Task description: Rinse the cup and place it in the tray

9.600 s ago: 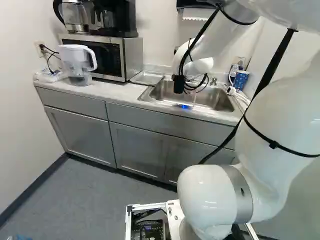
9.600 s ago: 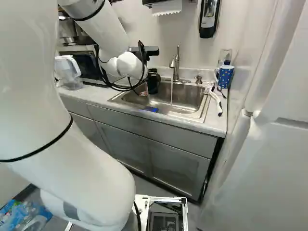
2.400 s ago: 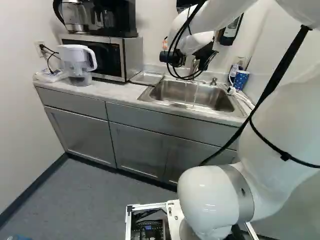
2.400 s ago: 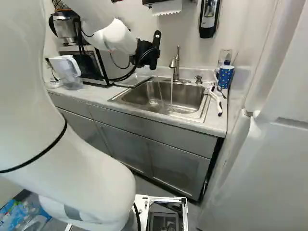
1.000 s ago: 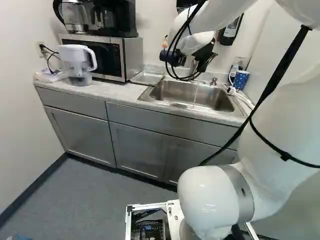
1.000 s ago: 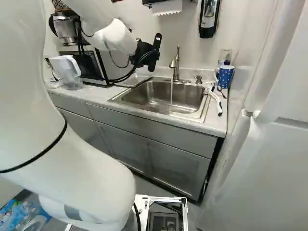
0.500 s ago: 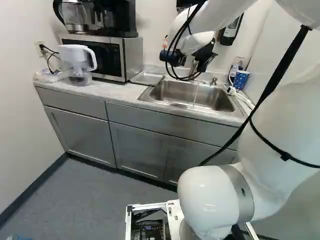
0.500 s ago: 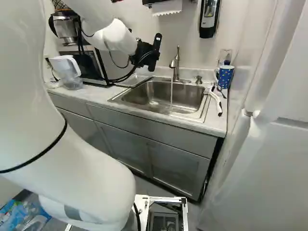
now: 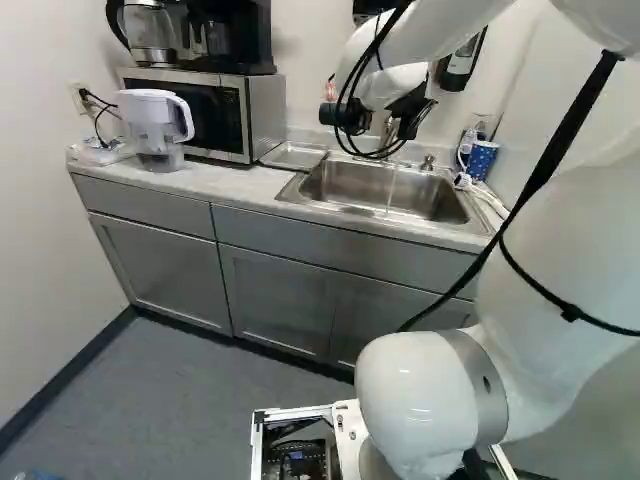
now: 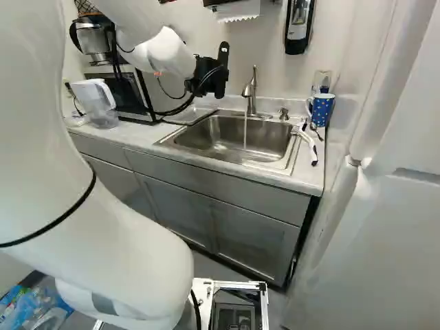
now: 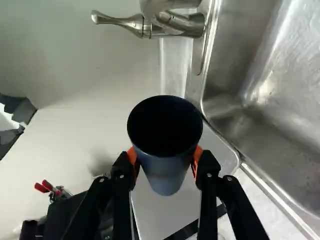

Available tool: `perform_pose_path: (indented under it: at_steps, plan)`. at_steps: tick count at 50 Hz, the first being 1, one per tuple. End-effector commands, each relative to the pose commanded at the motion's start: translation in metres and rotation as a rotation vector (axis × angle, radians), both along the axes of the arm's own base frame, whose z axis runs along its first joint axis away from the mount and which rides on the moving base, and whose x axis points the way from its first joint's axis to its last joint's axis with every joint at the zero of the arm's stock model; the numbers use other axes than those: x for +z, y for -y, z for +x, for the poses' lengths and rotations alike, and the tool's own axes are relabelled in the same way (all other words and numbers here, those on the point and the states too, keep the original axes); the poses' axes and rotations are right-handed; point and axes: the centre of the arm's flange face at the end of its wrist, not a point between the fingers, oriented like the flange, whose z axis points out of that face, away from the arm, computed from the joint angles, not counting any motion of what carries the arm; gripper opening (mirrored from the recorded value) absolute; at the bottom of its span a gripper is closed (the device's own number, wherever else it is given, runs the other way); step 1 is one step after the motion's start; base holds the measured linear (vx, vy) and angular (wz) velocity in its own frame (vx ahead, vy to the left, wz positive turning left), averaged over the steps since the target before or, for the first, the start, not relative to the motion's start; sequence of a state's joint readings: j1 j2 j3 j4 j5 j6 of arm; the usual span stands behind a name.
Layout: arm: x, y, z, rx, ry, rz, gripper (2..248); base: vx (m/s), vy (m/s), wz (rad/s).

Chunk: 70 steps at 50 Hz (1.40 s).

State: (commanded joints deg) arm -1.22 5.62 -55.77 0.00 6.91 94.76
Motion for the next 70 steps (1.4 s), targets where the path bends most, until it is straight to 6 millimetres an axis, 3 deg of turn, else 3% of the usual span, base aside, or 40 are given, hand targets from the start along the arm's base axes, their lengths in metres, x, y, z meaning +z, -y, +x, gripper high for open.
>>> perform_pose_path:
  at_steps: [70]
  plan:
    - [0.0, 0.0, 0.0, 0.272, -0.015, -0.683, 122, 0.0, 0.0, 0.0]
